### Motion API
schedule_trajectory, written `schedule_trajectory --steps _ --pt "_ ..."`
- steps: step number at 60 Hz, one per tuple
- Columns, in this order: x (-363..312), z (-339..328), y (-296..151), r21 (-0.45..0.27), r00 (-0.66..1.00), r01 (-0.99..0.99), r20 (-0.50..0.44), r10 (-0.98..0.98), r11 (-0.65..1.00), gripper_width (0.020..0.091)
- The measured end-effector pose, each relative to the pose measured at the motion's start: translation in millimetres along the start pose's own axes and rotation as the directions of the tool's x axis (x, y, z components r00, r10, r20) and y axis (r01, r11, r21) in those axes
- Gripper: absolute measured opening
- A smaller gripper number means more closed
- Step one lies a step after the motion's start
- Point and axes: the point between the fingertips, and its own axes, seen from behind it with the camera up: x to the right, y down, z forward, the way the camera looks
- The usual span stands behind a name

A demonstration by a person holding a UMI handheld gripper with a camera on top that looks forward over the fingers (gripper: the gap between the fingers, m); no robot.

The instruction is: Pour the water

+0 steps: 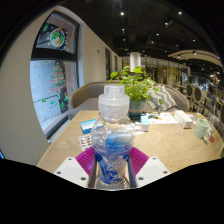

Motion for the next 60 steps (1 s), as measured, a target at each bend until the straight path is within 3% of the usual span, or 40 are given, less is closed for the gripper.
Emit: schedule_trajectory --steps 11,18,30,36,46,60 --pt "2 -3 -8 -0.014 0.999 -0.027 0.038 0.028 1.000 0.0370" --pt "9 -10 -33 -0.007 0.996 -0.061 0.066 0.062 0.998 0.0369" --pt "54 -27 -123 0.073 0.954 -0.249 0.190 0.232 0.966 0.0369" --pt "94 -24 -172 0.078 0.890 -0.400 0.271 0.367 0.913 0.0369" --pt "180 -10 -219 -0.004 0.677 -0.681 0.378 0.631 0.732 0.0366" --pt "292 27 -213 -0.206 0.132 -0.951 0.399 0.907 0.229 0.0363"
